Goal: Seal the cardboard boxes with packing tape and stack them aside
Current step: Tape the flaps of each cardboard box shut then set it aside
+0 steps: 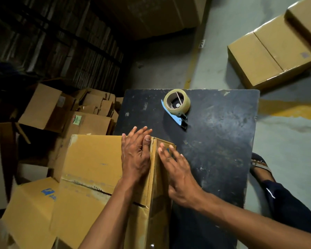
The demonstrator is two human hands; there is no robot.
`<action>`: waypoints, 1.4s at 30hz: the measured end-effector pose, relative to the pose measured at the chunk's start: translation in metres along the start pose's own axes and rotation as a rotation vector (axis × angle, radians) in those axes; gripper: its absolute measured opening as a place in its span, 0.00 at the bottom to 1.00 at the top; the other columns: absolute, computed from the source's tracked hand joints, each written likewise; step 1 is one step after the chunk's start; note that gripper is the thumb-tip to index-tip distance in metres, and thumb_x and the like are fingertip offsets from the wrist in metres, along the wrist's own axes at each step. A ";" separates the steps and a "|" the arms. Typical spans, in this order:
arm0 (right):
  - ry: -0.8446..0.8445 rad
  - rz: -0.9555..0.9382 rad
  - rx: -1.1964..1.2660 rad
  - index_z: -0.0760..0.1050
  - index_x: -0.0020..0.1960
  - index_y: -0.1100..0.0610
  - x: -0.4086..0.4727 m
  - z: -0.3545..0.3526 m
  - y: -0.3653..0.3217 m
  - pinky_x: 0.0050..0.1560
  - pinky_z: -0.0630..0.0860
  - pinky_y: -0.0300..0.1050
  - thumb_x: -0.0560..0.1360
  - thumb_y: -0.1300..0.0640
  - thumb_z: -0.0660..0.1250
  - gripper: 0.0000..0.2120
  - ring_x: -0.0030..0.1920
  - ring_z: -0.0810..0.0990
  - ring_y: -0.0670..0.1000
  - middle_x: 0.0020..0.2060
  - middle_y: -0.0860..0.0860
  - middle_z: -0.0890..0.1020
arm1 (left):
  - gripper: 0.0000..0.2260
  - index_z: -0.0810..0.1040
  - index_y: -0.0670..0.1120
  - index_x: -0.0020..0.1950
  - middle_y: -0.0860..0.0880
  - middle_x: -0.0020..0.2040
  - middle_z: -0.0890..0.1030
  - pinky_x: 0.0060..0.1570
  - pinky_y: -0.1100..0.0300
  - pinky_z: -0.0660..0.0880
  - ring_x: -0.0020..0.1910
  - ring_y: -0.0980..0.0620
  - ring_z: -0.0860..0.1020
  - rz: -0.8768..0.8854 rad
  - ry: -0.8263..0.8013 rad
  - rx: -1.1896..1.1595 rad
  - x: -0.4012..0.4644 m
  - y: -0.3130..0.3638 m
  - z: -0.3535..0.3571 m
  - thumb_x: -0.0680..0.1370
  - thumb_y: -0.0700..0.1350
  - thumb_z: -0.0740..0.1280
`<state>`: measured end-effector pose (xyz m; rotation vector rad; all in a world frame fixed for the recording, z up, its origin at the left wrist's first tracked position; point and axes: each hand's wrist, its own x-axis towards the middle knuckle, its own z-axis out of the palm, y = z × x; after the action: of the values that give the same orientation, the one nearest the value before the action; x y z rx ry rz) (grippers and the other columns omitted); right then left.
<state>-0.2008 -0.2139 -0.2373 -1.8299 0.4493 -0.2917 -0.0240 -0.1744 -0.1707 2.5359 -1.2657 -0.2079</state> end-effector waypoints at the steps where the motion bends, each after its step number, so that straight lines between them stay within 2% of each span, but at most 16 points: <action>1: 0.025 -0.008 -0.016 0.43 0.84 0.45 -0.003 -0.005 0.006 0.80 0.50 0.65 0.67 0.66 0.63 0.52 0.83 0.41 0.49 0.83 0.38 0.45 | 0.23 0.79 0.55 0.70 0.55 0.72 0.77 0.80 0.41 0.51 0.79 0.55 0.64 -0.001 -0.001 -0.001 0.001 0.000 0.000 0.85 0.60 0.50; 3: 0.089 0.039 -0.021 0.46 0.84 0.42 -0.002 -0.013 0.014 0.77 0.58 0.66 0.67 0.63 0.61 0.50 0.81 0.48 0.48 0.81 0.35 0.52 | 0.23 0.78 0.56 0.70 0.56 0.73 0.76 0.80 0.41 0.50 0.79 0.56 0.64 -0.006 -0.006 0.001 0.003 0.000 0.000 0.85 0.61 0.50; 4: 0.098 0.082 -0.001 0.44 0.84 0.41 0.002 -0.016 0.012 0.77 0.58 0.65 0.67 0.63 0.61 0.50 0.80 0.48 0.47 0.80 0.32 0.51 | 0.23 0.78 0.56 0.70 0.56 0.73 0.76 0.81 0.41 0.50 0.79 0.56 0.64 -0.008 -0.005 0.003 0.003 0.000 0.000 0.85 0.60 0.50; 9: 0.052 0.164 0.036 0.41 0.83 0.41 0.018 0.008 -0.015 0.80 0.44 0.60 0.66 0.61 0.57 0.50 0.82 0.36 0.47 0.81 0.33 0.40 | 0.23 0.79 0.55 0.71 0.56 0.73 0.76 0.81 0.43 0.51 0.79 0.56 0.64 0.000 0.008 -0.013 0.003 0.000 0.001 0.85 0.60 0.51; 13: 0.000 0.143 0.014 0.45 0.83 0.40 0.031 0.006 -0.015 0.80 0.44 0.61 0.64 0.59 0.56 0.50 0.82 0.36 0.49 0.82 0.36 0.42 | 0.23 0.78 0.55 0.72 0.56 0.73 0.75 0.81 0.42 0.51 0.79 0.56 0.64 -0.034 0.035 0.006 0.004 -0.007 0.001 0.85 0.60 0.51; 16: 0.024 0.106 0.101 0.59 0.82 0.42 0.035 -0.018 -0.002 0.80 0.51 0.58 0.66 0.61 0.56 0.44 0.82 0.49 0.48 0.81 0.37 0.56 | 0.23 0.77 0.55 0.73 0.56 0.74 0.75 0.81 0.42 0.51 0.79 0.56 0.63 -0.031 0.027 0.004 0.003 -0.010 0.000 0.85 0.59 0.51; 18: 0.112 0.119 0.212 0.72 0.76 0.46 0.043 -0.032 0.004 0.79 0.60 0.55 0.74 0.62 0.60 0.31 0.77 0.62 0.44 0.77 0.40 0.69 | 0.22 0.77 0.54 0.72 0.56 0.74 0.75 0.81 0.42 0.51 0.79 0.56 0.63 -0.032 0.030 0.002 0.003 -0.010 0.001 0.85 0.58 0.52; 20: 0.190 0.168 0.362 0.81 0.67 0.48 0.054 -0.043 0.001 0.74 0.70 0.52 0.81 0.52 0.64 0.16 0.70 0.72 0.40 0.70 0.43 0.77 | 0.22 0.77 0.54 0.72 0.55 0.74 0.75 0.81 0.41 0.51 0.79 0.55 0.63 -0.036 0.032 -0.005 0.004 -0.009 0.001 0.85 0.59 0.52; 23: 0.233 0.201 0.478 0.86 0.56 0.44 0.066 -0.047 -0.020 0.61 0.80 0.50 0.78 0.32 0.64 0.20 0.59 0.81 0.39 0.57 0.42 0.85 | 0.23 0.77 0.54 0.73 0.55 0.74 0.75 0.81 0.41 0.51 0.79 0.54 0.63 -0.035 0.032 -0.007 0.004 -0.009 0.001 0.84 0.59 0.51; 26: 0.260 0.200 0.375 0.86 0.50 0.45 0.075 -0.043 -0.027 0.53 0.81 0.46 0.68 0.24 0.69 0.26 0.53 0.82 0.39 0.49 0.42 0.85 | 0.25 0.77 0.53 0.73 0.54 0.75 0.75 0.81 0.41 0.50 0.80 0.53 0.63 -0.019 0.026 -0.007 0.003 -0.011 0.001 0.84 0.59 0.50; 28: 0.245 0.236 0.371 0.85 0.48 0.45 0.082 -0.043 -0.020 0.51 0.82 0.45 0.65 0.26 0.74 0.24 0.49 0.84 0.40 0.46 0.42 0.86 | 0.24 0.77 0.53 0.73 0.54 0.75 0.75 0.81 0.42 0.50 0.80 0.53 0.63 -0.024 0.030 -0.011 0.003 -0.012 0.001 0.84 0.59 0.51; 31: 0.190 0.191 0.558 0.86 0.45 0.49 0.093 -0.044 -0.001 0.52 0.83 0.49 0.67 0.46 0.83 0.12 0.47 0.86 0.46 0.44 0.47 0.87 | 0.24 0.77 0.54 0.72 0.54 0.74 0.75 0.81 0.42 0.50 0.79 0.54 0.64 -0.038 0.040 -0.005 0.004 -0.009 0.001 0.84 0.60 0.51; 33: 0.168 0.132 0.634 0.86 0.45 0.56 0.100 -0.045 0.014 0.54 0.83 0.50 0.66 0.53 0.83 0.12 0.48 0.86 0.52 0.44 0.51 0.87 | 0.23 0.77 0.54 0.72 0.54 0.74 0.76 0.81 0.42 0.50 0.79 0.54 0.64 -0.040 0.042 -0.005 0.004 -0.009 0.001 0.84 0.60 0.51; 37: 0.078 0.214 0.641 0.86 0.46 0.57 0.109 -0.042 0.046 0.55 0.83 0.57 0.67 0.52 0.83 0.13 0.45 0.84 0.51 0.42 0.53 0.87 | 0.23 0.77 0.55 0.72 0.55 0.74 0.75 0.81 0.43 0.49 0.79 0.55 0.64 -0.040 0.037 -0.022 0.004 -0.010 0.001 0.84 0.60 0.52; 39: 0.065 0.204 0.619 0.86 0.53 0.53 0.109 -0.042 0.054 0.59 0.82 0.59 0.69 0.52 0.82 0.15 0.50 0.85 0.49 0.47 0.51 0.87 | 0.22 0.77 0.55 0.72 0.56 0.74 0.75 0.81 0.43 0.49 0.79 0.55 0.64 -0.040 0.032 -0.030 0.005 -0.010 0.001 0.85 0.60 0.52; 42: -0.028 0.158 0.685 0.81 0.66 0.51 0.108 -0.047 0.050 0.66 0.78 0.54 0.73 0.47 0.78 0.22 0.63 0.82 0.47 0.59 0.47 0.86 | 0.22 0.77 0.54 0.71 0.54 0.72 0.77 0.81 0.41 0.50 0.78 0.54 0.66 -0.035 0.032 -0.021 0.005 -0.010 0.000 0.85 0.59 0.52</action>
<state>-0.1316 -0.3150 -0.2735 -1.1230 0.4073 -0.2686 -0.0134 -0.1725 -0.1738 2.5346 -1.2016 -0.1873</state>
